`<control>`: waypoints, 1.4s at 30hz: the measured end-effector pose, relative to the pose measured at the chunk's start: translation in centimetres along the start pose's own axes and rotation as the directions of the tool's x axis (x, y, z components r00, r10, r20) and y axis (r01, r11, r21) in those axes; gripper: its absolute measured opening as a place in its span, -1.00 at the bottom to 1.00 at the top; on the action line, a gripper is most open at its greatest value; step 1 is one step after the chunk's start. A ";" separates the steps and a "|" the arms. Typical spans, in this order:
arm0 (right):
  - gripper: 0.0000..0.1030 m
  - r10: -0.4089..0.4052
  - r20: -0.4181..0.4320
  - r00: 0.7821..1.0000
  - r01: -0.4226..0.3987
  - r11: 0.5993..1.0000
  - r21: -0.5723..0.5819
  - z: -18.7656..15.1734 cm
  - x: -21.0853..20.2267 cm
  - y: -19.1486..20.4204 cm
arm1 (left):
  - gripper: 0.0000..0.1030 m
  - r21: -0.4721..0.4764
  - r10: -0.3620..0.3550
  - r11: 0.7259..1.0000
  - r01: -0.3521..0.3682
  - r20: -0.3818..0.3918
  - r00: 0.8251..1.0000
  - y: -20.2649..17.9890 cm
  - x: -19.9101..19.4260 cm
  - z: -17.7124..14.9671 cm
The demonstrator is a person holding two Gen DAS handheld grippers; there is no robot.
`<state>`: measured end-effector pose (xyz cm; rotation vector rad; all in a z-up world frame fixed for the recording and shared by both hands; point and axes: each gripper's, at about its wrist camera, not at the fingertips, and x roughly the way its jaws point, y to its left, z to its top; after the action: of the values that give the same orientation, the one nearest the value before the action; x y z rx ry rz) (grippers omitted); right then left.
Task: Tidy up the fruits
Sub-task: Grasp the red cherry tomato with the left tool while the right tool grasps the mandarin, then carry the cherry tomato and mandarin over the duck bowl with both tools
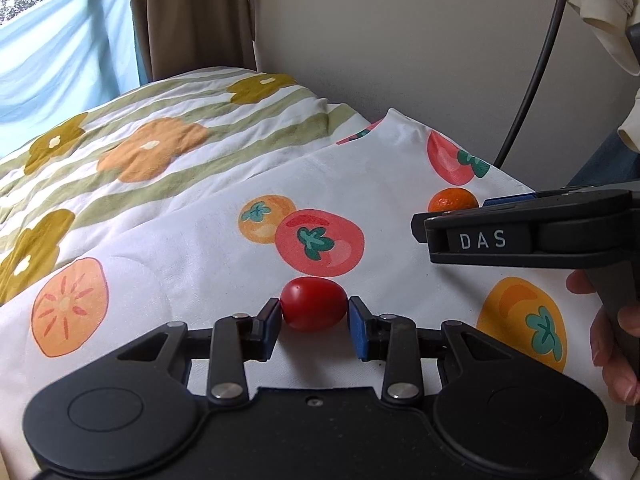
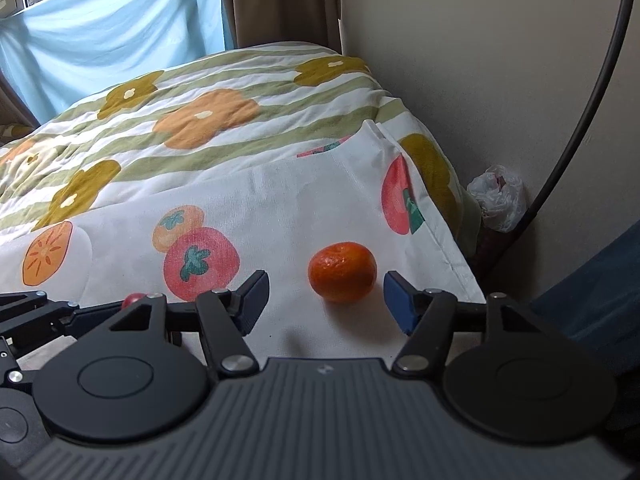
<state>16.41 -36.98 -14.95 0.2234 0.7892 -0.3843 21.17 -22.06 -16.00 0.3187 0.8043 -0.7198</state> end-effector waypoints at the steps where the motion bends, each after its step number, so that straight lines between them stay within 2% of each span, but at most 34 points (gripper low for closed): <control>1: 0.53 -0.003 0.002 1.000 0.003 1.000 0.000 0.0 0.1 0.0 | -0.23 -0.001 0.004 1.000 -0.004 -0.001 1.000 0.1 -0.1 -0.1; 7: 0.35 -0.013 0.008 1.000 0.013 1.000 -0.010 0.0 0.7 0.2 | -0.23 -0.004 0.027 1.000 -0.027 -0.002 1.000 0.3 -0.5 -0.6; 10: 0.07 -0.037 0.002 0.999 0.037 0.999 -0.011 -0.1 1.3 0.0 | -0.23 -0.007 0.038 0.999 -0.038 -0.003 0.999 0.4 -0.7 -0.8; 14: 0.04 -0.009 0.015 1.000 0.009 1.000 0.010 -0.1 0.8 -0.9 | -0.23 -0.014 0.060 0.998 -0.060 0.009 0.998 0.3 -1.3 -0.8; 23: 0.04 0.065 0.086 0.994 -0.064 0.998 -0.024 0.4 -2.9 -1.2 | -0.23 -0.051 0.132 0.990 -0.129 0.068 0.989 -0.8 -4.7 -0.6; 32: 0.04 0.160 0.118 0.980 -0.149 0.984 -0.101 0.4 -8.7 -1.3 | -0.23 -0.138 0.224 0.969 -0.207 0.125 0.966 -2.8 -10.7 -0.9; 37: 0.04 0.226 0.118 0.967 -0.206 0.965 -0.161 0.1 -12.0 -0.7 | -0.23 -0.212 0.301 0.940 -0.268 0.141 0.943 -3.4 -14.7 -1.9; 42: 0.04 0.310 0.113 0.944 -0.283 0.936 -0.210 -0.1 -14.7 0.8 | -0.23 -0.292 0.386 0.895 -0.337 0.131 0.913 -3.0 -18.1 -3.2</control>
<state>7.24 -32.56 -4.27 0.1302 0.6321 -0.0357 8.72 -14.20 -4.52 0.1495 0.6289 -0.2781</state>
